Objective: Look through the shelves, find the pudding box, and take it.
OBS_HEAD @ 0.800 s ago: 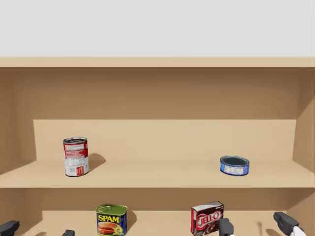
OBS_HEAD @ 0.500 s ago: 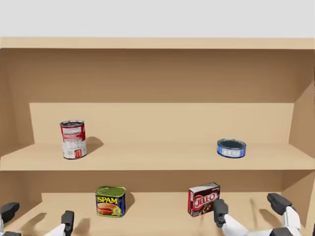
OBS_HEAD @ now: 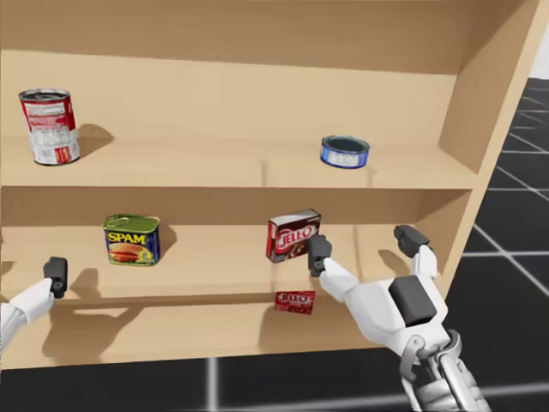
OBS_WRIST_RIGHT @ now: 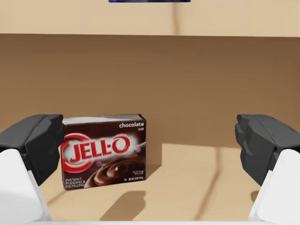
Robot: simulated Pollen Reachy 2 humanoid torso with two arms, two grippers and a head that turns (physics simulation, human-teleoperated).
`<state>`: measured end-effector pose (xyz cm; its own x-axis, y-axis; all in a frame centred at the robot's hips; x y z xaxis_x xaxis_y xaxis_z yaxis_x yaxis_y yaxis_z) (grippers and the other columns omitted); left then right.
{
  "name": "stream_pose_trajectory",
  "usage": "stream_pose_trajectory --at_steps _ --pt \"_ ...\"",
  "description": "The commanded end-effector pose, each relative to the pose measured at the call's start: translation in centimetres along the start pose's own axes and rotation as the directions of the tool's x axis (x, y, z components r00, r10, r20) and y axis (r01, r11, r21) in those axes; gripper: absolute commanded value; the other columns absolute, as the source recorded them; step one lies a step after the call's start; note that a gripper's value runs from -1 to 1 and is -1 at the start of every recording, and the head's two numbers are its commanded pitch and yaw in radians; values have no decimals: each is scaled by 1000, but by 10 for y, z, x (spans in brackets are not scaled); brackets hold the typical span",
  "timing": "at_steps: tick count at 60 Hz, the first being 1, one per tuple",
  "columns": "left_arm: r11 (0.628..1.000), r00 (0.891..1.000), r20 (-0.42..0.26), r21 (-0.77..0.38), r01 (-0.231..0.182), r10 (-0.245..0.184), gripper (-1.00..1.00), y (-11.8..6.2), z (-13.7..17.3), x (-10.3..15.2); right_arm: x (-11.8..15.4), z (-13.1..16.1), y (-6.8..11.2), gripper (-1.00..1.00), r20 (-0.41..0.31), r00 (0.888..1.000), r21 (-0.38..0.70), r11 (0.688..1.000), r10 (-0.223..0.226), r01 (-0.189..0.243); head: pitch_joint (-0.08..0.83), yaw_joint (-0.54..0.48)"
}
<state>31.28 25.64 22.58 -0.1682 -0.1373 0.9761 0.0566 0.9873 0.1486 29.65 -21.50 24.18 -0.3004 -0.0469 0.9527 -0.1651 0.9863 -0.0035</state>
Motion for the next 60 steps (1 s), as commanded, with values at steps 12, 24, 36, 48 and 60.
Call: stream_pose_trajectory --at_steps 12,24,36,48,60 --pt "1000 1000 17 -11 -13 13 -1000 -1 1 2 3 3 10 -1000 -16 998 28 998 -53 53 396 -200" --pt "999 998 53 -21 -28 29 -1000 -1 4 5 27 16 22 -1000 -73 986 103 983 -147 154 393 -198" --pt "999 998 56 -26 -24 26 -1000 -2 4 4 35 12 40 -1000 -131 975 204 957 -181 206 398 -202" --pt "999 998 57 -26 -20 21 -1000 -3 5 4 26 -6 48 -1000 -154 978 204 964 -138 168 405 -209" --pt "1000 998 56 -24 -17 18 -1000 -3 4 5 11 -28 48 -1000 -193 974 169 974 -116 149 414 -205"
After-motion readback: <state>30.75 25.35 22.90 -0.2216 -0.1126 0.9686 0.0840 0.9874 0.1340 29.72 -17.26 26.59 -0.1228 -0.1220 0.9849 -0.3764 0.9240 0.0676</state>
